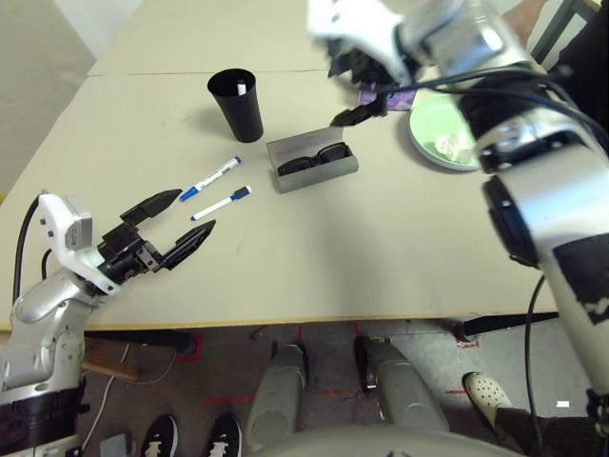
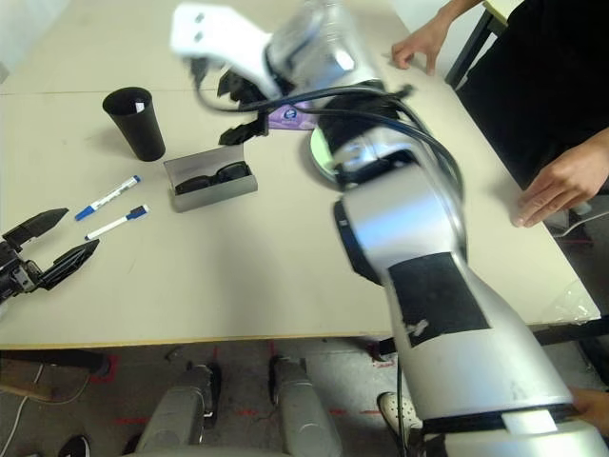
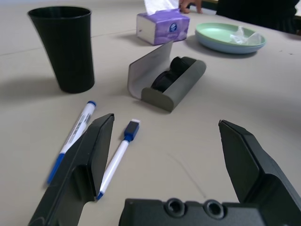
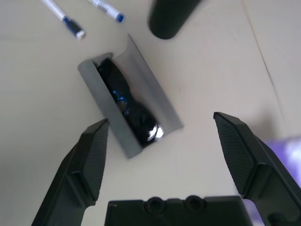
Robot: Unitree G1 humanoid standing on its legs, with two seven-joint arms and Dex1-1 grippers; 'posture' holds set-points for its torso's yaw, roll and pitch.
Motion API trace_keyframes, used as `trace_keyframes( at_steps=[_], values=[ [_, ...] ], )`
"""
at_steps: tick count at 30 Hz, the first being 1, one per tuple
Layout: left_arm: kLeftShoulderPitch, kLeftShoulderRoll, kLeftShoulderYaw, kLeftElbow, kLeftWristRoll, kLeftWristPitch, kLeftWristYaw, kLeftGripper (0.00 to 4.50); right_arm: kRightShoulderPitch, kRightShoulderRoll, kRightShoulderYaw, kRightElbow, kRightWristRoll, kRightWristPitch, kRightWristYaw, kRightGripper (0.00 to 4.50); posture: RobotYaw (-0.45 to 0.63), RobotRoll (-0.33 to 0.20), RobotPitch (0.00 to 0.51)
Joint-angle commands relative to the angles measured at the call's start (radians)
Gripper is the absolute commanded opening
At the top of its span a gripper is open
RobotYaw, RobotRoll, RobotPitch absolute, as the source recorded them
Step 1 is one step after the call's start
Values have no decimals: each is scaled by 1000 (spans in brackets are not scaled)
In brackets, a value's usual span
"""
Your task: Organize and tidy the items on the table.
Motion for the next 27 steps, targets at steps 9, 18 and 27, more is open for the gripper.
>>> trace_keyframes(
  at_steps=[9, 18, 27],
  values=[
    [-73, 68, -20, 61, 13, 35, -41, 4500, 587, -42, -298, -605, 311, 246, -248, 4485, -119, 0, 193],
    [-92, 117, -5, 116, 23, 28, -78, 4500, 889, -48, -356, -732, 509, 115, -248, 4485, -109, 0, 179],
    [-64, 140, 12, 133, 31, 31, -79, 4500, 1035, -49, -392, -648, 625, -65, -225, 4485, -86, 0, 183]
  ],
)
